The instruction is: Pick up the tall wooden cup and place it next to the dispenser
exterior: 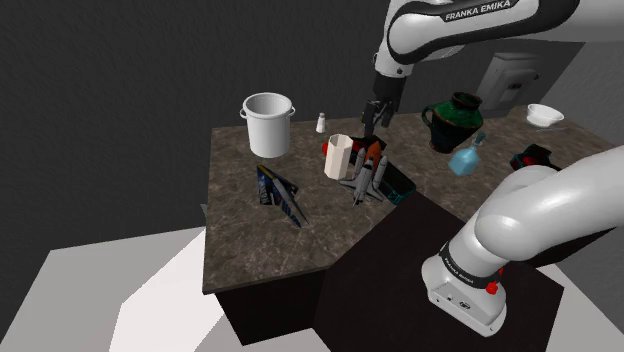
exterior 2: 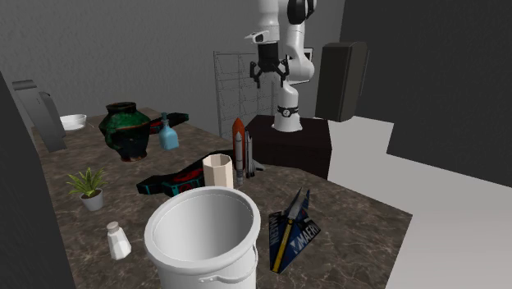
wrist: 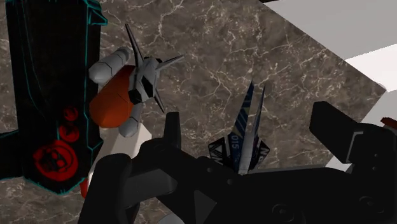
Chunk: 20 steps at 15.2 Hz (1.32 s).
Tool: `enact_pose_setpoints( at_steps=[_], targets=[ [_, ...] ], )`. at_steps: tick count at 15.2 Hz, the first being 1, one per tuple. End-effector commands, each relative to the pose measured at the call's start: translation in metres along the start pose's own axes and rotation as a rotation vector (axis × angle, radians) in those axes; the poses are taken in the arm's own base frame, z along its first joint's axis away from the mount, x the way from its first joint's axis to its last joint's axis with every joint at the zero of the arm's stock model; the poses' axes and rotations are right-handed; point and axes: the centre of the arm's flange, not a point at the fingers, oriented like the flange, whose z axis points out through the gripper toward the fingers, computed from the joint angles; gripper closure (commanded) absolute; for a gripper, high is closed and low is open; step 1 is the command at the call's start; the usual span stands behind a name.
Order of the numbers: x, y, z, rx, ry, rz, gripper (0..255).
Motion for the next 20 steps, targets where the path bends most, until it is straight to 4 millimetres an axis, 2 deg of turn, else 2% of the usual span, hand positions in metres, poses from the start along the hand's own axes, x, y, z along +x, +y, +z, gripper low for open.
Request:
enact_pose_setpoints(
  at_steps=[1,20],
  targets=[
    [0.016,0.009,0.018,-0.005,0.009,-0.006,0],
    [0.176,0.103,0.173,-0.047,0.069,-0.058,0]
  ],
)
